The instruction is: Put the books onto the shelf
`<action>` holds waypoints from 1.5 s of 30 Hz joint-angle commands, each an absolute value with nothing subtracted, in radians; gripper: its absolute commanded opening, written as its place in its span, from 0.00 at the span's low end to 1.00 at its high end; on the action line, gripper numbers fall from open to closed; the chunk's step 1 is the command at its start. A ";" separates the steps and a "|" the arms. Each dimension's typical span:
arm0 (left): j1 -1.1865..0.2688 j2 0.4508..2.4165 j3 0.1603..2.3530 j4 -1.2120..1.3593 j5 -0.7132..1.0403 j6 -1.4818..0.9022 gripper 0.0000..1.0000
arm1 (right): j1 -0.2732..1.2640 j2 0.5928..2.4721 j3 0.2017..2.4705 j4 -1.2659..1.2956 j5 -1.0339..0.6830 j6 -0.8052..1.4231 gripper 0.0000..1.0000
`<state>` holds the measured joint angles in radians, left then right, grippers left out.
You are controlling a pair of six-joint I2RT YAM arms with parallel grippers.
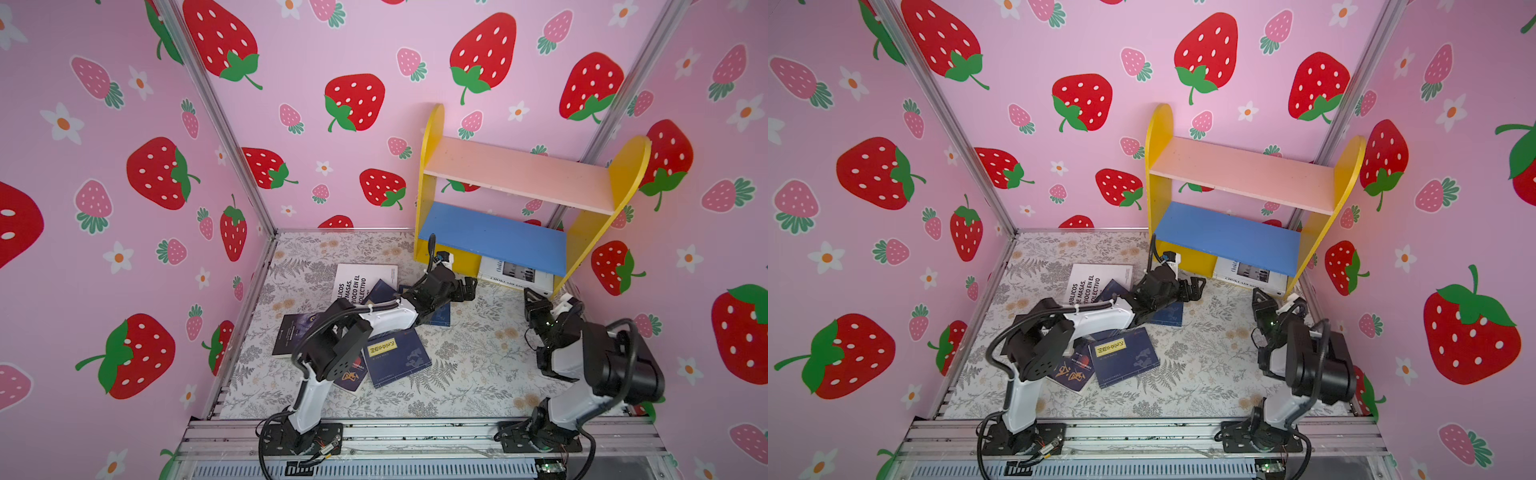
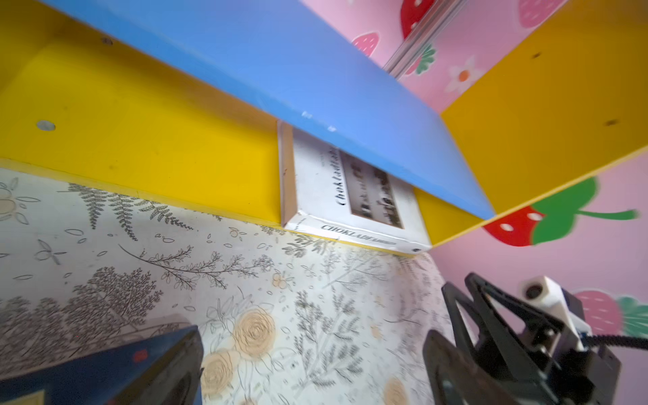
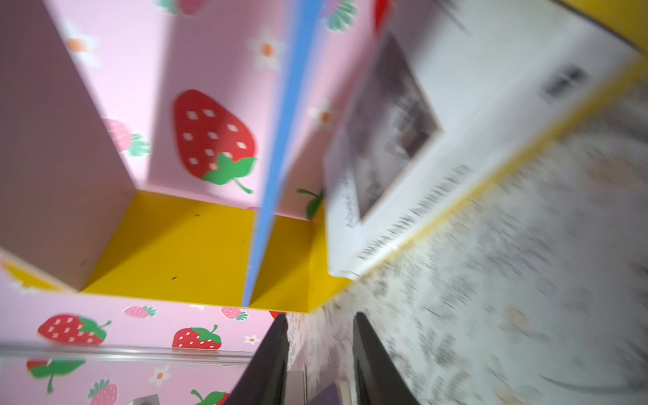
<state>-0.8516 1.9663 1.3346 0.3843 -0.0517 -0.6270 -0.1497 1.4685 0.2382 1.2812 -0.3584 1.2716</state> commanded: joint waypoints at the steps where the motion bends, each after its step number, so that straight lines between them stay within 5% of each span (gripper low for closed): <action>1: -0.837 1.768 1.209 0.340 -0.021 -0.561 0.99 | -0.085 1.149 0.324 0.764 -0.204 0.961 0.39; 6: -0.762 1.460 0.998 0.171 -0.082 -0.572 0.99 | 0.037 0.834 0.418 0.432 -0.062 0.799 0.51; 11: -0.615 1.265 0.984 -0.252 -0.195 -0.565 0.99 | 0.230 0.833 0.535 0.351 -0.021 0.730 0.60; 15: -0.369 1.236 0.921 -0.322 0.024 -0.612 1.00 | 0.477 0.972 0.643 0.356 0.108 0.657 0.65; 24: -0.117 1.377 0.915 -0.250 0.068 -0.562 0.99 | 0.759 1.420 0.864 0.426 0.222 0.687 0.85; 45: 0.069 1.677 0.926 0.053 0.486 -0.501 0.93 | 0.834 2.088 1.325 0.431 0.101 0.765 0.80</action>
<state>0.0692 1.6508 0.9073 0.0097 0.4118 -0.5247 0.8272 2.0544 1.2808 0.4248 0.1326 0.7361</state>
